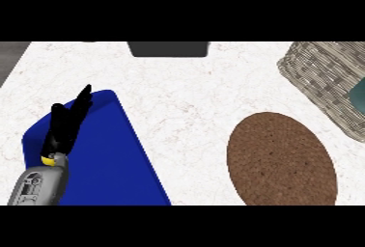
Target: Pick the cupcake from the placemat and place it in the basket
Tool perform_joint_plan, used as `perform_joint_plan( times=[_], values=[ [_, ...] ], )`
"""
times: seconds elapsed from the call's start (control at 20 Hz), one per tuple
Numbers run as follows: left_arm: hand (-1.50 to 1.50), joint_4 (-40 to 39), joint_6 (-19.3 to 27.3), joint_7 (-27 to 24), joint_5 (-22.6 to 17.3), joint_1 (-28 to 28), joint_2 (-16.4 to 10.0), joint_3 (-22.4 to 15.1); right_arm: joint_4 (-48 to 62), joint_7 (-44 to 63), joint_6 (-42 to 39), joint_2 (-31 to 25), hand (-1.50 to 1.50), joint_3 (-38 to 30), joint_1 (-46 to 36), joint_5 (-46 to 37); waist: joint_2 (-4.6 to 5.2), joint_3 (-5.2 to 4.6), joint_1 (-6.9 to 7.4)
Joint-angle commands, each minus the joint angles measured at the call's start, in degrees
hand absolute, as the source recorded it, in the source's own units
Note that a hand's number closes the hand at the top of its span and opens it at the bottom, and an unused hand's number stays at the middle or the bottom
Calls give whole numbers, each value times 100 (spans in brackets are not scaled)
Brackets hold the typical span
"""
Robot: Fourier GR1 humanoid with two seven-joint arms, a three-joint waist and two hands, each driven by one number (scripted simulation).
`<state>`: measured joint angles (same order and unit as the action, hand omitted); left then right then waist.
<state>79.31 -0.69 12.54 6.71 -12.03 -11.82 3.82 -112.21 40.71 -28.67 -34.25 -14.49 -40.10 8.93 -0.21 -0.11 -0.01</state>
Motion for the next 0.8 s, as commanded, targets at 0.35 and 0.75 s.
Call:
perform_joint_plan(
  times=[0.35, 0.75],
  values=[
    [0, 8, 43, 185, 119, -256, 135, -135, 1644, -529, -547, -1382, 150, 293, -1165, -1451, 62, 7, 98],
    [0, 9, 17, -64, 143, -82, 99, -101, 3815, -2544, -508, -2262, 150, 675, -1294, -3023, 101, 13, 242]
  ],
)
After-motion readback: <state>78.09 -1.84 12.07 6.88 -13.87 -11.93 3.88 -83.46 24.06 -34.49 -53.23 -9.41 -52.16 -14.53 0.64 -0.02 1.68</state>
